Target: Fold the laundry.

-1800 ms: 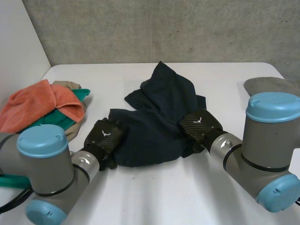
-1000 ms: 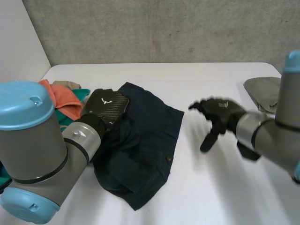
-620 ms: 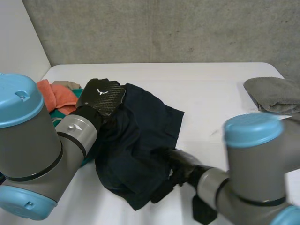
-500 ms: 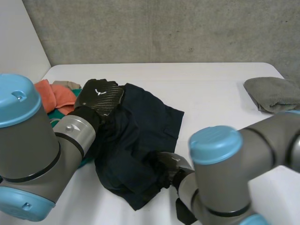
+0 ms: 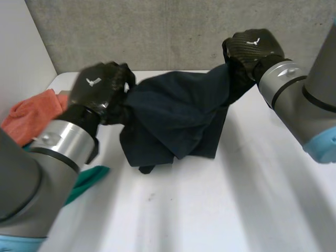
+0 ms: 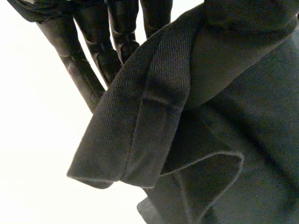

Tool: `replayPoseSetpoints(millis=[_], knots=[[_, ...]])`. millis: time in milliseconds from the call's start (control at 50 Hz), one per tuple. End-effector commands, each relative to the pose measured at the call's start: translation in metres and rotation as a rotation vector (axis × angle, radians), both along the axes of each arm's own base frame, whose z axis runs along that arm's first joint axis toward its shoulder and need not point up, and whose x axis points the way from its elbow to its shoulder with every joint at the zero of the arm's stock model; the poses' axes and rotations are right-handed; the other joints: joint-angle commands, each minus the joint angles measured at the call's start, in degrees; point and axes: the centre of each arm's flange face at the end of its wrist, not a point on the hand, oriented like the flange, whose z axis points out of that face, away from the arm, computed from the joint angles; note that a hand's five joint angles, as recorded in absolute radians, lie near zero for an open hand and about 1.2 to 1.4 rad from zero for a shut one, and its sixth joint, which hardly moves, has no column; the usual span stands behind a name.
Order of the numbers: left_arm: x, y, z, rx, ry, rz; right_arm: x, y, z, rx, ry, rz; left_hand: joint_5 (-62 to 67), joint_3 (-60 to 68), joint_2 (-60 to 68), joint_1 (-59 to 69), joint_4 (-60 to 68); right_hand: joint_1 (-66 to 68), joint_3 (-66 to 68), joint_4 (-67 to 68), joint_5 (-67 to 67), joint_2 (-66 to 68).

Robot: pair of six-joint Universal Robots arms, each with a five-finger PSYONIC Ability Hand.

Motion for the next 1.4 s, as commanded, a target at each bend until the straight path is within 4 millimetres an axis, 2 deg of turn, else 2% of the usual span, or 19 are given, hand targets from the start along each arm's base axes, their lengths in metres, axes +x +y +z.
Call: replayPoseSetpoints(millis=[20, 60, 80, 140, 180, 220, 300, 320, 380, 400, 460, 600, 620, 720, 860, 960, 1100, 1220, 1400], knots=[[-0.032, 0.005, -0.078, 0.141, -0.061, -0.086, 0.008, -0.034, -0.086, 0.141, 0.304, 0.118, 12.47, 11.85, 11.39, 14.70, 11.29, 15.17, 12.67, 11.54, 13.97, 13.24], [-0.036, 0.006, -0.094, 0.175, -0.101, -0.093, 0.007, -0.035, -0.109, 0.187, 0.352, 0.150, 12.47, 11.85, 11.39, 14.70, 11.29, 15.17, 12.67, 11.54, 13.97, 13.24], [-0.038, 0.006, -0.109, 0.204, -0.149, -0.096, 0.006, -0.034, -0.128, 0.234, 0.393, 0.185, 12.47, 11.85, 11.39, 14.70, 11.29, 15.17, 12.67, 11.54, 13.97, 13.24], [-0.039, 0.007, -0.126, 0.245, -0.233, -0.102, 0.007, -0.029, -0.149, 0.277, 0.425, 0.250, 10.49, 9.87, 9.41, 12.72, 9.31, 12.15, 9.65, 8.52, 10.95, 10.22], [-0.038, 0.009, -0.137, 0.279, -0.312, -0.106, 0.008, -0.028, -0.155, 0.285, 0.417, 0.281, 5.10, 4.47, 4.02, 7.33, 3.92, -18.70, -21.20, -22.33, -19.90, -20.63], [-0.037, 0.011, -0.137, 0.289, -0.347, -0.110, 0.008, -0.030, -0.154, 0.285, 0.398, 0.275, 3.75, 3.13, 2.67, 5.98, 2.57, -35.57, -38.07, -39.20, -36.77, -37.50], [-0.032, 0.009, -0.129, 0.290, -0.365, -0.094, 0.003, -0.038, -0.128, 0.270, 0.278, 0.204, -1.63, -2.26, -2.71, 0.59, -2.82, -42.03, -44.54, -45.66, -43.23, -43.96], [-0.031, 0.007, -0.121, 0.274, -0.346, -0.083, -0.002, -0.039, -0.113, 0.267, 0.220, 0.169, -3.14, -3.76, -4.22, -0.91, -4.32, -44.54, -47.05, -48.17, -45.74, -46.47], [-0.028, 0.005, -0.110, 0.253, -0.320, -0.069, -0.009, -0.035, -0.094, 0.280, 0.144, 0.135, -10.19, -10.81, -11.27, -7.96, -11.37, -46.75, -49.25, -50.37, -47.95, -48.68], [-0.026, 0.005, -0.105, 0.247, -0.307, -0.066, -0.014, -0.030, -0.082, 0.287, 0.107, 0.120, -16.88, -17.50, -17.96, -14.65, -18.06, -47.92, -50.42, -51.55, -49.12, -49.85], [-0.021, 0.006, -0.095, 0.235, -0.291, -0.056, -0.027, -0.019, -0.063, 0.294, 0.074, 0.094, -25.66, -26.29, -26.74, -23.43, -26.84, -50.78, -53.28, -54.40, -51.98, -52.70], [-0.008, 0.012, -0.089, 0.250, -0.279, -0.041, -0.060, 0.005, -0.041, 0.356, 0.079, 0.025, -34.44, -35.06, -35.51, -32.21, -35.62, -51.30, -53.80, -54.92, -52.50, -53.22], [-0.005, 0.013, -0.089, 0.257, -0.274, -0.043, -0.068, 0.010, -0.040, 0.380, 0.083, 0.009, -34.61, -35.23, -35.69, -32.38, -35.79, -50.80, -53.30, -54.42, -52.00, -52.72], [0.002, 0.009, -0.096, 0.302, -0.260, -0.052, -0.080, 0.028, -0.042, 0.432, 0.144, 0.021, -34.78, -35.40, -35.85, -32.55, -35.96, -43.24, -45.74, -46.86, -44.44, -45.16], [0.007, 0.005, -0.117, 0.404, -0.280, -0.068, -0.090, 0.071, -0.080, 0.549, 0.374, 0.132, -36.12, -36.75, -37.20, -33.89, -37.31, -38.51, -41.02, -42.14, -39.71, -40.44], [0.008, 0.000, -0.124, 0.430, -0.289, -0.060, -0.084, 0.091, -0.111, 0.552, 0.360, 0.157, -34.28, -34.90, -35.36, -32.05, -35.46, -36.33, -38.83, -39.95, -37.53, -38.25], [0.005, 0.001, -0.124, 0.426, -0.291, -0.067, -0.077, 0.085, -0.142, 0.483, 0.288, 0.134, -30.58, -31.20, -31.65, -28.35, -31.76, -40.53, -43.03, -44.15, -41.73, -42.45], [0.004, 0.002, -0.124, 0.422, -0.293, -0.075, -0.071, 0.067, -0.168, 0.402, 0.246, 0.097, -23.86, -24.48, -24.93, -21.63, -25.04, -39.86, -42.36, -43.49, -41.06, -41.79], [0.003, 0.001, -0.126, 0.421, -0.302, -0.076, -0.061, 0.042, -0.194, 0.328, 0.252, 0.093, -3.34, -3.97, -4.42, -1.12, -4.53, -36.84, -39.34, -40.46, -38.04, -38.76]])
